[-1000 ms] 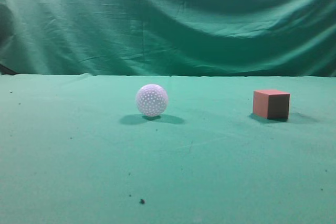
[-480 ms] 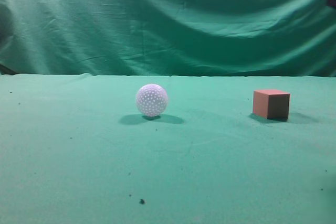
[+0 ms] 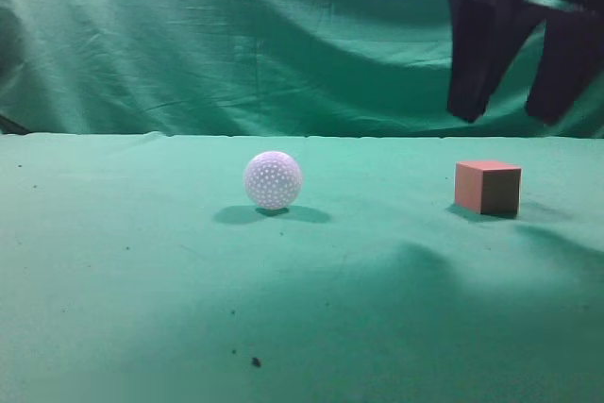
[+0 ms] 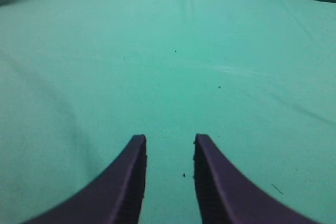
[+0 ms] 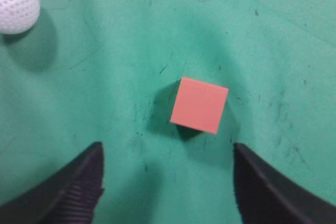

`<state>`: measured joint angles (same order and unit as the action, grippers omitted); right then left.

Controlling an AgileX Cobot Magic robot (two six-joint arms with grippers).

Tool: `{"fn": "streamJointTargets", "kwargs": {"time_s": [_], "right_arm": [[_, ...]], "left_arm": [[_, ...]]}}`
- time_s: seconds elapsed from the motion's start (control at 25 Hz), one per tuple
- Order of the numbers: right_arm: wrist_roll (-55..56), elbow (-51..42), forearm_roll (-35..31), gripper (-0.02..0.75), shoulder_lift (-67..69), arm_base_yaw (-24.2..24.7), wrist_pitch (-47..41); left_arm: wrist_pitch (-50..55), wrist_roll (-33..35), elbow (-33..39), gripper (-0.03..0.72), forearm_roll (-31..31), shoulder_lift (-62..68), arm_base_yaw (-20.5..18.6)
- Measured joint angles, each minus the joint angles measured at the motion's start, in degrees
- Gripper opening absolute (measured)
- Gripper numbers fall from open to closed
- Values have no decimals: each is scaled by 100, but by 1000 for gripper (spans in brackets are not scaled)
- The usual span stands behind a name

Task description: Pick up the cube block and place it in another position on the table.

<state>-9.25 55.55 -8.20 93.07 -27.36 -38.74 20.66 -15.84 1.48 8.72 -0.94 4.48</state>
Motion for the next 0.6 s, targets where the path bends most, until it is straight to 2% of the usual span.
{"fn": "streamJointTargets", "kwargs": {"time_s": [0.2,0.36,0.4,0.6], "right_arm": [[330,24,145,573,585,0,411],[352,87,158,255,854,0,553],[352,110,171,216,864,0,556],[481,611,197,220,867,142,556]], "left_arm": [[0,0,0,262,0,0,0],[0,0,0,262,0,0,0],[0,0,0,262,0,0,0],[0,0,0,262,0,0,0]]}}
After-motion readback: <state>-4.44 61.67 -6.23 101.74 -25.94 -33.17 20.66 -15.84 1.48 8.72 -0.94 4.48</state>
